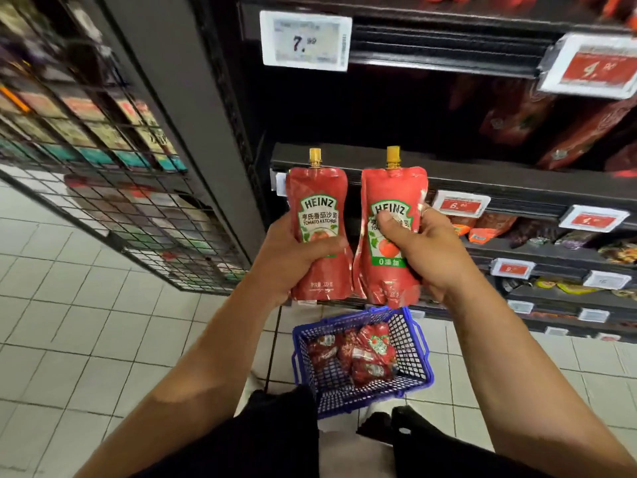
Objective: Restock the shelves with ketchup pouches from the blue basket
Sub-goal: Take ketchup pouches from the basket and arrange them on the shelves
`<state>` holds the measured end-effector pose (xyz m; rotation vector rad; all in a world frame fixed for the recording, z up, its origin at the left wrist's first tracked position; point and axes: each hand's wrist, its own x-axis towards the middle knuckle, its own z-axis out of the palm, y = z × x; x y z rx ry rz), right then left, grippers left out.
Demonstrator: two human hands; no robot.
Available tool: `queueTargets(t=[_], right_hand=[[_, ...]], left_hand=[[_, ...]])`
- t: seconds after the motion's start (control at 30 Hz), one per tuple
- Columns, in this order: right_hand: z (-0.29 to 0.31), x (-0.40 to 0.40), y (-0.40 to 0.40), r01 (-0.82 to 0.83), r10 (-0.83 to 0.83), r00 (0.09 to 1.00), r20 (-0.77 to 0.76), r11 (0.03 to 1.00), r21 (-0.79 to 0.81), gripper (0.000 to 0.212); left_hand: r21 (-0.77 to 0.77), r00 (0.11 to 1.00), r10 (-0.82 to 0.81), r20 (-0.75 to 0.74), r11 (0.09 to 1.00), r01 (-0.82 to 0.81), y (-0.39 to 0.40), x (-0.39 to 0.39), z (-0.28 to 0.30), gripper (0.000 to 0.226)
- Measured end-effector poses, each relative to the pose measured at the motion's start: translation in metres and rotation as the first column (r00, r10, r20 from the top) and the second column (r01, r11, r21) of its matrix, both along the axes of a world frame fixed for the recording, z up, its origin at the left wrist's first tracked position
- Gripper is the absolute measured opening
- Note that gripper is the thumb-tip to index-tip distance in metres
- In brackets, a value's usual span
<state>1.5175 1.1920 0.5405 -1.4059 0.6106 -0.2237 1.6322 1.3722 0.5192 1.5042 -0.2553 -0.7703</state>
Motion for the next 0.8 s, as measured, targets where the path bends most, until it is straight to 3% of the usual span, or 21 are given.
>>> queueTargets(t=[0.17,0.4,0.53,0.8], right_hand=[[0.012,0.031,0.026,0.053,-0.050,0.998,0.032,0.994,-0.095,0.027],[0.012,0.043,0.021,0.203,-0.180,0.972,0.152,0.967,-0.152,0.011],[-0.004,0.044,-0.005,0.192,-0.159,0.968,0.195,0.967,-0.168,0.007],[0.000,0.057,-0.053,0.141,-0.065,0.963,0.260,0.948,-0.284,0.021]], left_hand=[[-0.024,0.990,-0.071,0.122,0.997,0.074,0.010,0.048,0.002,0.045],[0.019,0.965,-0.073,0.250,0.997,0.071,-0.001,0.067,-0.001,0.044],[0.009,0.930,-0.056,0.362,0.998,0.057,-0.016,0.067,-0.012,0.037],[-0.130,0.852,0.047,0.521,0.991,0.025,-0.063,0.085,0.009,0.041]])
